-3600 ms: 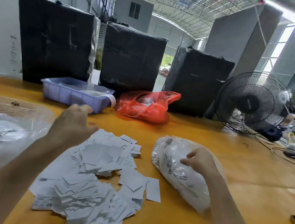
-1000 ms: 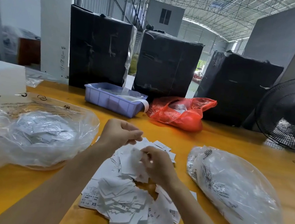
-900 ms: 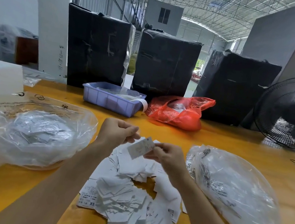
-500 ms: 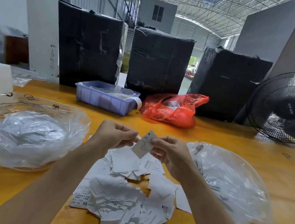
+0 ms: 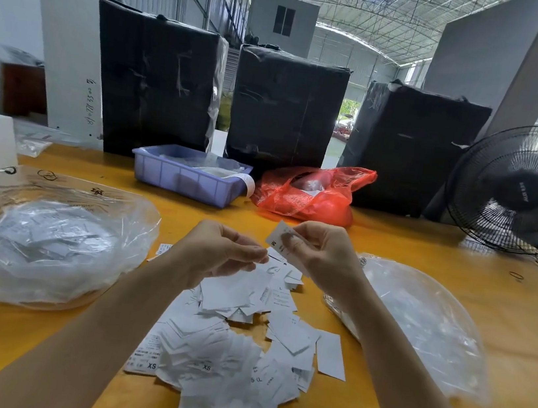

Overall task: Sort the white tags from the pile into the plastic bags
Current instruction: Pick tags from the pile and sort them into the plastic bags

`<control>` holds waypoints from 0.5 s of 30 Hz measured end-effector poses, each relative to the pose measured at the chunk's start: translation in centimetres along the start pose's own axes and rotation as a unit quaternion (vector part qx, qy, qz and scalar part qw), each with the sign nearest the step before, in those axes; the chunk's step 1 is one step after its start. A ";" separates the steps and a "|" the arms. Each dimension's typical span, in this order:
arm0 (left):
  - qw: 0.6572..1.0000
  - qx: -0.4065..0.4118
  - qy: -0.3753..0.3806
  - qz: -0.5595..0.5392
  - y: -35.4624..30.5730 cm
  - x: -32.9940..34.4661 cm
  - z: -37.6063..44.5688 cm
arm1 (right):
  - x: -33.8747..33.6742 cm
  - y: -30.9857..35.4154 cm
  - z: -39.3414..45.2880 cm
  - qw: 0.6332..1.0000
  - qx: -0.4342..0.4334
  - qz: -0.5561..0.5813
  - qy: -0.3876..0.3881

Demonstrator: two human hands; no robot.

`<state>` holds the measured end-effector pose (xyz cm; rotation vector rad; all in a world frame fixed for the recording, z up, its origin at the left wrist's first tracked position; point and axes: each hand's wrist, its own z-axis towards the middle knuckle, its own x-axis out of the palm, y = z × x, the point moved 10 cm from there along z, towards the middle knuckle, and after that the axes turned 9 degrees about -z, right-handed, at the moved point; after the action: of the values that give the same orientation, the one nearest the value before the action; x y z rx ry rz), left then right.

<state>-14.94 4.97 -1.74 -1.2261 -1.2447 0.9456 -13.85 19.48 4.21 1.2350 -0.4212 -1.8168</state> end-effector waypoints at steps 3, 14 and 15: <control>1.000 0.004 0.003 0.005 -0.1 0.2 -0.1 | 0.1 0.0 0.0 1.000 0.005 -0.025 0.016; 0.999 0.012 0.006 0.052 -0.2 0.4 -0.2 | 1.0 0.6 -0.3 0.997 -0.010 -0.066 0.033; 0.998 0.011 0.008 0.055 -0.1 0.5 -0.2 | 0.8 0.6 -0.2 0.997 -0.008 -0.066 0.023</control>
<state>-14.70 5.36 -1.51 -1.2934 -1.1613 1.0254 -13.44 18.58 4.08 1.3183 -0.3039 -1.8951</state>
